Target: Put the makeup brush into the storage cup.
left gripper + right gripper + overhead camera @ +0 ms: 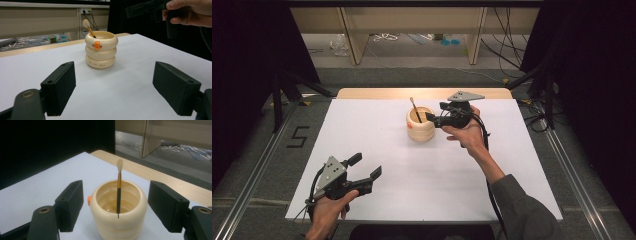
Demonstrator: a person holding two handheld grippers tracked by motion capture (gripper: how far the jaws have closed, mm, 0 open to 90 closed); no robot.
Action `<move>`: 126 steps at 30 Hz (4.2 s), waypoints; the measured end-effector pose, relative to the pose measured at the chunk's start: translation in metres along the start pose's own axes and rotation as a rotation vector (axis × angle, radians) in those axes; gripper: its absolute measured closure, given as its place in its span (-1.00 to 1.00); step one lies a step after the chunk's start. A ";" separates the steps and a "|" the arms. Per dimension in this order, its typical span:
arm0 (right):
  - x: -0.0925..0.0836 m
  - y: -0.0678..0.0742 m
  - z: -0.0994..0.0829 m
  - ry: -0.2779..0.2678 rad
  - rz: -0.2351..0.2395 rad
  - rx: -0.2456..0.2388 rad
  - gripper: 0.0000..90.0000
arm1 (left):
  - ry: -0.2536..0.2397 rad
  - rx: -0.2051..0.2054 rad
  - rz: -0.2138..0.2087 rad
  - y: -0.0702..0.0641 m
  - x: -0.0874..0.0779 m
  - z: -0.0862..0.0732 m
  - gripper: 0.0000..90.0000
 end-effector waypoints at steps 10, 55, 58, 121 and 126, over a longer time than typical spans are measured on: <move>-0.023 -0.002 -0.008 -0.023 -0.017 0.016 -0.37 | -0.004 -0.003 -0.002 -0.001 0.000 0.000 -0.59; -0.078 0.015 -0.026 -0.090 -0.055 0.008 -0.63 | -0.005 -0.002 -0.002 -0.001 0.000 0.001 -0.59; -0.080 0.016 -0.032 -0.067 -0.048 0.032 -0.64 | -0.006 0.000 -0.003 -0.001 0.000 0.001 -0.59; -0.120 0.072 -0.077 -0.123 0.019 0.016 -0.63 | -0.005 0.005 -0.003 -0.001 0.000 0.001 -0.59; -0.124 0.073 -0.079 -0.145 0.017 0.027 -0.63 | -0.004 0.005 -0.003 -0.001 0.000 0.001 -0.59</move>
Point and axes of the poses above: each handheld gripper's, and its own axes: x roughly forward along the jaws, z roughly out of its top, y roughly to its left, the point moved 10 cm from there along x, roughly forward along the jaws, and after that the axes turned 10 degrees about z, right-handed, at the moved point
